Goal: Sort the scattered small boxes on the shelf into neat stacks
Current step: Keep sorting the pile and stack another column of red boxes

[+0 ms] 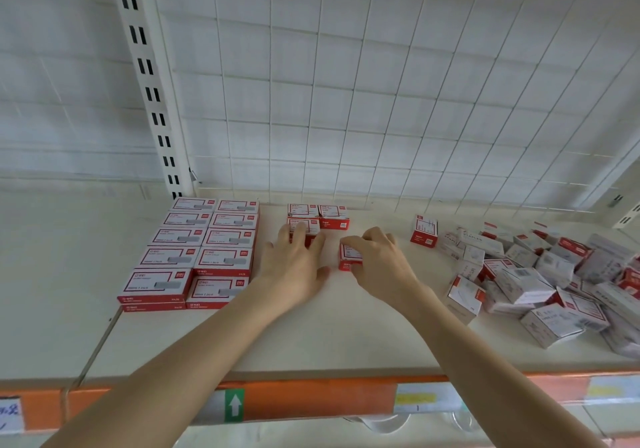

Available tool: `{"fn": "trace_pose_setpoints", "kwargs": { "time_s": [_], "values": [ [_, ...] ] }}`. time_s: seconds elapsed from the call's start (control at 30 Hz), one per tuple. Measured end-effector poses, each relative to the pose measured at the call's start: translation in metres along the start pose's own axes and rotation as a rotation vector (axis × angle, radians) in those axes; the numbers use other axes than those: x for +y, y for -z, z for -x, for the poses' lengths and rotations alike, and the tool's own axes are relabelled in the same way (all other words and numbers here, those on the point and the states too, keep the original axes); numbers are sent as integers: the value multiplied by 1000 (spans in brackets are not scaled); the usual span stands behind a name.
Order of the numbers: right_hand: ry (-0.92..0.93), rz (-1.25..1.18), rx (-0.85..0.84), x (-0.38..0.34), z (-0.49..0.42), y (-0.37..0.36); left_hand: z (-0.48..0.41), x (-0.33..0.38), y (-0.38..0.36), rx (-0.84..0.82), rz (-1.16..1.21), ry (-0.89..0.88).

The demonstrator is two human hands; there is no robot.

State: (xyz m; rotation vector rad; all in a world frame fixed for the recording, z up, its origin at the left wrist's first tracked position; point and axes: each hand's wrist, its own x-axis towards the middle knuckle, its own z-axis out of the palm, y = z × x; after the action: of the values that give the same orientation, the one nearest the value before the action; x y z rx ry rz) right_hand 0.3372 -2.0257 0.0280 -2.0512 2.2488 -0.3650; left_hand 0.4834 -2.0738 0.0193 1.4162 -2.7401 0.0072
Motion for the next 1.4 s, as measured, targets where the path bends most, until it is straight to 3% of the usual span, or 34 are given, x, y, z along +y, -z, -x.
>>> {"fn": "trace_pose_setpoints", "kwargs": {
  "time_s": [0.4, 1.4],
  "values": [
    [-17, -5, -17, -2, -1, 2, -4, 3, -8, -15, 92, 39],
    [-17, 15, -38, -2, -19, 0, -1, 5, -10, 58, 45, 43]
  ]
}}
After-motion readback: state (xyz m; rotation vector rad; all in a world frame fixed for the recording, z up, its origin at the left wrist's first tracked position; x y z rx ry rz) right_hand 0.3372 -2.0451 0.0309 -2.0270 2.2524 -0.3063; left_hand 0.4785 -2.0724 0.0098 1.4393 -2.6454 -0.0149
